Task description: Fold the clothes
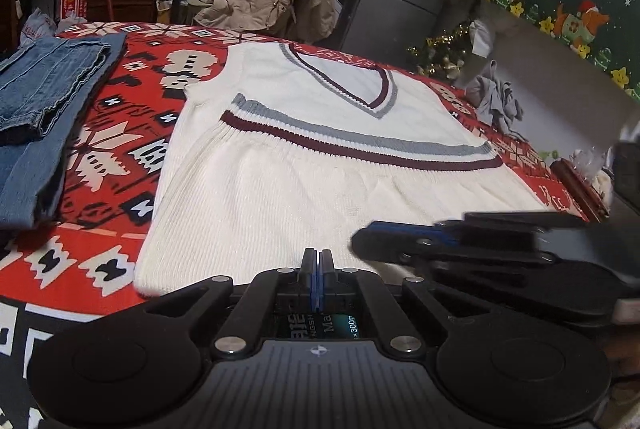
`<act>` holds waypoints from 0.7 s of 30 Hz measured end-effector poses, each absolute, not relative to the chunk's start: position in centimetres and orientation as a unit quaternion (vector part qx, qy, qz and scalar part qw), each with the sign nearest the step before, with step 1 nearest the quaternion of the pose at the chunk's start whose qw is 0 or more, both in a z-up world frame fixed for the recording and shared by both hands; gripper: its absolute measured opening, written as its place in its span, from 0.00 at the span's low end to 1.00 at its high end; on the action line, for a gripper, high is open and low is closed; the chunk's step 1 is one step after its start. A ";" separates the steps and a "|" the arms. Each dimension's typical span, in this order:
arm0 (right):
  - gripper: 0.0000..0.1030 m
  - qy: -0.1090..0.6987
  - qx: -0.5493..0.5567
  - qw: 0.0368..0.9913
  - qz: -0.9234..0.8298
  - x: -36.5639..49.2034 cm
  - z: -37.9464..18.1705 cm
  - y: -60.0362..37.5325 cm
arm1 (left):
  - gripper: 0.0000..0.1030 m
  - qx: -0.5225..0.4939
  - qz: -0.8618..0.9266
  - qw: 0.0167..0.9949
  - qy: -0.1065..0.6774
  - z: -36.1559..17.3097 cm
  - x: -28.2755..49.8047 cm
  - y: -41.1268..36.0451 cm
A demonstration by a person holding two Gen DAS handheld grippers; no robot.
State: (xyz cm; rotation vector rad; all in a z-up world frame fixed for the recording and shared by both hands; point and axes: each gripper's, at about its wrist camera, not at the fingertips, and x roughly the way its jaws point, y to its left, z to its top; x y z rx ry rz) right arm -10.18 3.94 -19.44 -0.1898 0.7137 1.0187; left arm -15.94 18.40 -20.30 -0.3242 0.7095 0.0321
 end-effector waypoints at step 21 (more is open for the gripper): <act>0.08 0.348 -0.120 0.793 0.485 -10.1 -18.9 6.0 | 0.02 -0.205 0.052 0.929 0.304 -20.6 -17.5 19.9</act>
